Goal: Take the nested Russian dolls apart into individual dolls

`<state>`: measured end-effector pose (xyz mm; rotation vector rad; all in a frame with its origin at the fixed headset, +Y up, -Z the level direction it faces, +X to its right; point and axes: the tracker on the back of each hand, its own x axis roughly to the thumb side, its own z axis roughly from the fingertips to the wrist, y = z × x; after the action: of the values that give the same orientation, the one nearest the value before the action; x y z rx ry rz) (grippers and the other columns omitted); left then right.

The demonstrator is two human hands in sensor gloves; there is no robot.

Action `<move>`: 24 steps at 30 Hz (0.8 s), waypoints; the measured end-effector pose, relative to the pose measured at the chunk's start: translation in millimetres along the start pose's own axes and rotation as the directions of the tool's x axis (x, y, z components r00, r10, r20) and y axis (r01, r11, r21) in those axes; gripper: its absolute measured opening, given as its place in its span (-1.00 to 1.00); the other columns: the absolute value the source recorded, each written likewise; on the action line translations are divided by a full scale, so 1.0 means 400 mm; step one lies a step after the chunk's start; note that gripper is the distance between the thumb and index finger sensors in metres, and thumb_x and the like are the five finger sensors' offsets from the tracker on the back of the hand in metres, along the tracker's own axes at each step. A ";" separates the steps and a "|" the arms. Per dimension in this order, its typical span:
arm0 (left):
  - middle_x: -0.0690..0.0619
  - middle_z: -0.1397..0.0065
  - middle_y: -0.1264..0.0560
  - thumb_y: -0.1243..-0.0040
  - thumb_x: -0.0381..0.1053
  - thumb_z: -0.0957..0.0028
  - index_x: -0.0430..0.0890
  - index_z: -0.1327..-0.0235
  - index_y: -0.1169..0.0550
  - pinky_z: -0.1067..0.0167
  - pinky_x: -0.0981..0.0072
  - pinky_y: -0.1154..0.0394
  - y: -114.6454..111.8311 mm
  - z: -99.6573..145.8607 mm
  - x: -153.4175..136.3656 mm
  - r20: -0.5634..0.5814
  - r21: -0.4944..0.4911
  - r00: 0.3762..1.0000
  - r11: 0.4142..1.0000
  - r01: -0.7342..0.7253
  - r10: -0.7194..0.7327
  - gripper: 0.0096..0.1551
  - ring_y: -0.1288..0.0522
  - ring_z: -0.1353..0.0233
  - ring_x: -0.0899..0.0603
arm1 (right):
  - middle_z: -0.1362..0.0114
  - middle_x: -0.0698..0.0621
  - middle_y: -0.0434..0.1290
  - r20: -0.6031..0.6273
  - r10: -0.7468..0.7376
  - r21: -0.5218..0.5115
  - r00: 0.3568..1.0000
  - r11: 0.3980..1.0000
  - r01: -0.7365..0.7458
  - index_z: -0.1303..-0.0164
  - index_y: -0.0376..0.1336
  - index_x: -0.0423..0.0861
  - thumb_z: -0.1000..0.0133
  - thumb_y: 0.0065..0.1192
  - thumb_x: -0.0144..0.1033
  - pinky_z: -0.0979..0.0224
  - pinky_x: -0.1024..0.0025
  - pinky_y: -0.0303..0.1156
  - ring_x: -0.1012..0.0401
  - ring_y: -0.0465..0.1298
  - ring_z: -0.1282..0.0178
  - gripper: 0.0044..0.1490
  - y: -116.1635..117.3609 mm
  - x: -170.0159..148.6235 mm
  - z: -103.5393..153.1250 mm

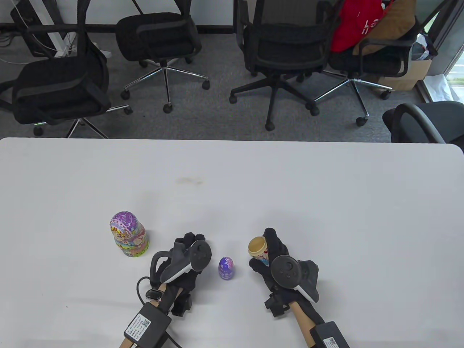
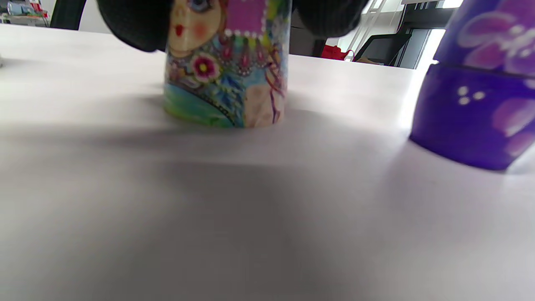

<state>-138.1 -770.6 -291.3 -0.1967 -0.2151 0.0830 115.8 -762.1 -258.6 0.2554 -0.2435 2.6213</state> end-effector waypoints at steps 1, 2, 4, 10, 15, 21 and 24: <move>-0.28 -0.66 -0.31 -0.06 0.04 -0.25 -0.16 -0.65 -0.35 -0.38 -0.07 -0.49 0.001 0.000 -0.001 0.006 0.005 1.000 1.000 0.003 -0.003 -0.31 -0.40 -0.52 -0.41 | -0.59 -0.26 0.17 0.000 0.000 0.000 1.000 1.000 0.000 -0.61 -0.19 -0.32 0.01 0.35 -0.05 -0.42 0.03 0.45 -0.18 0.39 -0.41 0.22 0.000 0.000 0.000; -0.28 -0.65 -0.32 -0.06 0.04 -0.25 -0.16 -0.64 -0.36 -0.38 -0.06 -0.50 0.001 0.000 -0.001 0.007 0.007 1.000 1.000 0.003 -0.003 -0.31 -0.41 -0.51 -0.41 | -0.59 -0.26 0.17 0.001 0.001 0.000 1.000 1.000 -0.001 -0.61 -0.19 -0.32 0.01 0.35 -0.05 -0.42 0.04 0.45 -0.18 0.39 -0.41 0.22 0.000 0.000 0.000; -0.27 -0.64 -0.34 -0.06 0.04 -0.24 -0.15 -0.62 -0.39 -0.37 -0.05 -0.51 0.007 -0.001 -0.003 0.007 -0.002 1.000 1.000 0.001 -0.001 -0.32 -0.42 -0.51 -0.40 | -0.60 -0.24 0.17 0.002 0.003 -0.002 1.000 1.000 -0.002 -0.62 -0.19 -0.30 0.02 0.36 -0.04 -0.43 0.04 0.44 -0.16 0.38 -0.42 0.22 -0.001 0.000 0.000; -0.27 -0.63 -0.35 -0.06 0.05 -0.24 -0.16 -0.61 -0.40 -0.36 -0.04 -0.53 0.053 0.011 -0.015 0.033 0.043 0.993 0.993 -0.112 0.111 -0.32 -0.44 -0.49 -0.40 | -0.59 -0.27 0.18 0.016 -0.008 -0.020 1.000 1.000 0.008 -0.62 -0.18 -0.32 0.02 0.36 -0.06 -0.44 0.02 0.42 -0.17 0.37 -0.42 0.21 -0.009 0.009 0.001; -0.28 -0.63 -0.36 -0.06 0.06 -0.24 -0.18 -0.62 -0.40 -0.34 -0.03 -0.54 0.116 0.036 -0.017 0.113 0.104 0.962 0.960 -0.259 0.247 -0.31 -0.44 -0.49 -0.40 | -0.57 -0.32 0.19 0.043 -0.032 -0.036 0.999 0.999 0.034 -0.63 -0.16 -0.33 0.02 0.36 -0.07 -0.43 0.00 0.41 -0.20 0.36 -0.40 0.21 -0.018 0.028 0.006; -0.29 -0.62 -0.37 -0.05 0.06 -0.25 -0.18 -0.61 -0.40 -0.33 -0.02 -0.55 0.178 0.073 -0.014 0.226 0.155 0.887 0.885 -0.440 0.402 -0.32 -0.45 -0.47 -0.40 | -0.57 -0.32 0.17 0.107 -0.013 -0.055 0.994 0.998 0.019 -0.65 -0.15 -0.29 0.03 0.38 -0.08 -0.43 0.00 0.41 -0.20 0.35 -0.39 0.21 -0.026 0.064 0.016; -0.29 -0.62 -0.37 -0.04 0.06 -0.26 -0.18 -0.61 -0.40 -0.33 -0.03 -0.55 0.194 0.086 -0.004 0.284 0.136 0.827 0.833 -0.536 0.485 -0.32 -0.45 -0.47 -0.40 | -0.58 -0.25 0.19 0.143 -0.003 -0.057 0.990 0.998 0.011 -0.65 -0.15 -0.28 0.04 0.39 -0.06 -0.44 0.03 0.42 -0.18 0.36 -0.40 0.22 -0.026 0.083 0.022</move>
<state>-152.1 -688.6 -274.5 -0.0260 -0.3884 0.6728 93.6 -739.9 -241.5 0.4240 -0.3653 2.5874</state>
